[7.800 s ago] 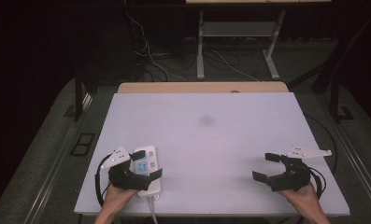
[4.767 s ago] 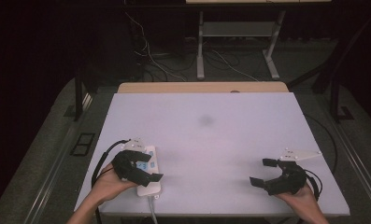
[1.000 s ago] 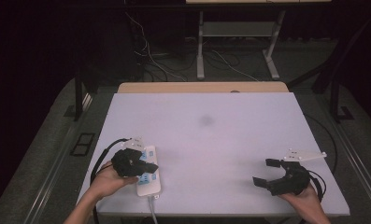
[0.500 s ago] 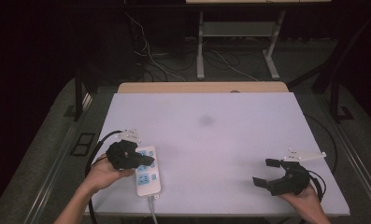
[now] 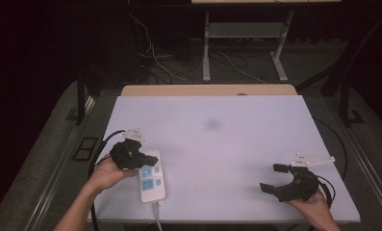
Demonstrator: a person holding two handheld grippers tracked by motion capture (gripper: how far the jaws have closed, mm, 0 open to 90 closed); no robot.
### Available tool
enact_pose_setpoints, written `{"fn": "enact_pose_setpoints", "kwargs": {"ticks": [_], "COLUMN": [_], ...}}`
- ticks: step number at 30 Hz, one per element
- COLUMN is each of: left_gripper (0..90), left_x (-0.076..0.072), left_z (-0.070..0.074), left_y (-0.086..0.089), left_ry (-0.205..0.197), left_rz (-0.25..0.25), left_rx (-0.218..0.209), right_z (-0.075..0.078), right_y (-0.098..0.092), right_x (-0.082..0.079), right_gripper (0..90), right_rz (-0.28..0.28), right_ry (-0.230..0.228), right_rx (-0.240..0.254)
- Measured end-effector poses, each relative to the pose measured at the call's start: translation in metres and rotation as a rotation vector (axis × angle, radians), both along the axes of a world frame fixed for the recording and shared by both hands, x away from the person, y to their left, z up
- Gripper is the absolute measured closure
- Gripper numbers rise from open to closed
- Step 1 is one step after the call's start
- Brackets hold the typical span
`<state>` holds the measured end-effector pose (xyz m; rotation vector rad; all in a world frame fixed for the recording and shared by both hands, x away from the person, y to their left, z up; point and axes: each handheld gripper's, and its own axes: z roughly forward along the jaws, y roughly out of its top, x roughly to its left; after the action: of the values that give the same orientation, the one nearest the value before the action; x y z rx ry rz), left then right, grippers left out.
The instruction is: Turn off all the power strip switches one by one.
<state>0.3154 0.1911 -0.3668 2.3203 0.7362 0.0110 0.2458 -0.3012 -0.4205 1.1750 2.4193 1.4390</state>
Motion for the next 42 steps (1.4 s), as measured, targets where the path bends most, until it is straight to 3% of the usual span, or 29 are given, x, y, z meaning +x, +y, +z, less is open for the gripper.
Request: {"fn": "enact_pose_setpoints", "kwargs": {"ticks": [42], "left_gripper": [89.2], "left_x": [0.011], "left_z": [-0.031], "left_y": [-0.001], "left_ry": [0.037], "left_rz": [0.032], "left_rx": [0.018], "right_z": [-0.001], "right_y": [0.002], "right_x": [0.000], "right_gripper": [0.9], "right_rz": [0.006], "right_ry": [0.009], "right_rx": [-0.012]}}
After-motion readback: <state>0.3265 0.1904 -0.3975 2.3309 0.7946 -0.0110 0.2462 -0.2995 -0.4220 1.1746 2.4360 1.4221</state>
